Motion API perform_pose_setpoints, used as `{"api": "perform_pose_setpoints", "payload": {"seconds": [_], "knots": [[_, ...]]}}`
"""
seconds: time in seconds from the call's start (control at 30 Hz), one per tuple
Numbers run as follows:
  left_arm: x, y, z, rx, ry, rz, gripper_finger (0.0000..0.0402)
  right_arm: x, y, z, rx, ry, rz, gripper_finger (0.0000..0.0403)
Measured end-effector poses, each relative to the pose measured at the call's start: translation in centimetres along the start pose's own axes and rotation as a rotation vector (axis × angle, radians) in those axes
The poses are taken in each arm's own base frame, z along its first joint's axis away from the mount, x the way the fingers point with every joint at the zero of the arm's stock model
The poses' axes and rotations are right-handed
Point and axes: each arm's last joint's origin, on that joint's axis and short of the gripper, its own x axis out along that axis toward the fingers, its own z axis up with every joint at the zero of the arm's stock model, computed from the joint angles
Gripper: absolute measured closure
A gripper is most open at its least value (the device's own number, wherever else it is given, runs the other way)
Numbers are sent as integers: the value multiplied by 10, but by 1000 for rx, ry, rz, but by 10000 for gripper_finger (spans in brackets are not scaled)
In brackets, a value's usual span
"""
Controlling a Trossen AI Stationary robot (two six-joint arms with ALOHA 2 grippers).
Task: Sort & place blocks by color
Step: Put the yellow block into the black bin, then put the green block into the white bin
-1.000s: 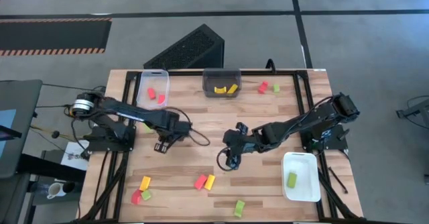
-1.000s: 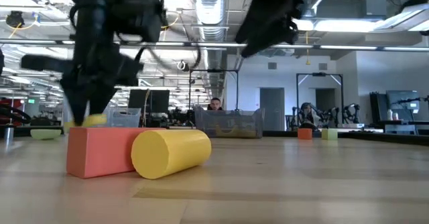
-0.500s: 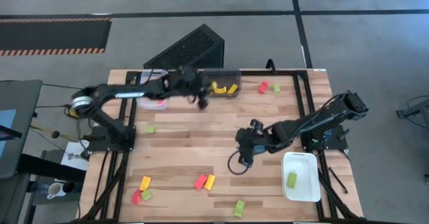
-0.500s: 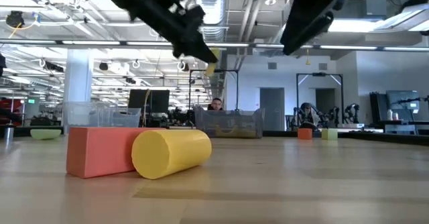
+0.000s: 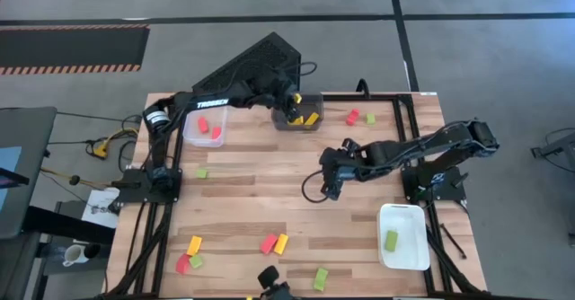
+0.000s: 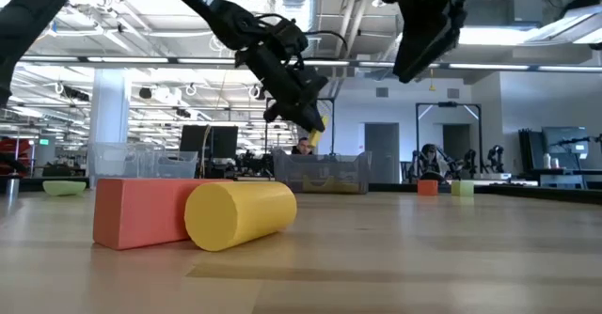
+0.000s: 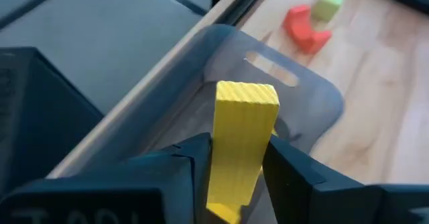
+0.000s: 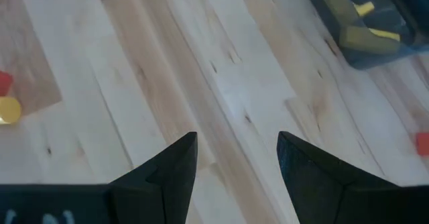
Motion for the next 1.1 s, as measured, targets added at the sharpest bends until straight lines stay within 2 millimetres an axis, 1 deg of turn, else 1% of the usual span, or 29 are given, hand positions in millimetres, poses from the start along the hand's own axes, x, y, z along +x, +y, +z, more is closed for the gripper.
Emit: {"api": "perform_pose_setpoints", "payload": {"seconds": [0.13, 0.2, 0.27, 0.4, 0.47, 0.57, 0.63, 0.77, 0.87, 0.97, 1.1], "knots": [[-4, 3, 6, 8, 24, 37, 254, -1, -10, 1, 11, 35, -6, 175], [-11, 6, 11, -8, 38, 45, 230, -3, -15, 1, 17, 50, -7, 175], [-20, 9, 20, -15, 42, 44, 209, -5, -22, 2, 31, 51, -16, 175], [-54, 16, 32, -10, 152, 64, 183, -11, -33, 4, 39, 57, -18, 175], [-78, 18, 31, 8, 233, 107, 180, -14, -39, 4, 46, 59, -25, 175], [-119, 19, 29, 36, 270, 147, 181, -16, -51, 2, 53, 43, -15, 175], [-145, 17, 21, 48, 278, 156, 184, -12, -61, -3, 67, 49, 10, 175], [-195, 9, -2, 62, 186, 140, 193, -1, -86, -14, 163, 70, 16, 175], [-224, 4, -33, 54, 102, 89, 197, 8, -105, -20, 271, 91, 10, 175], [-245, -5, -66, 40, -22, -11, 198, 16, -114, -20, 344, 97, 36, 175], [-259, -19, -106, 26, -217, -233, 198, 31, -111, -16, 346, 118, 46, 175]]}}
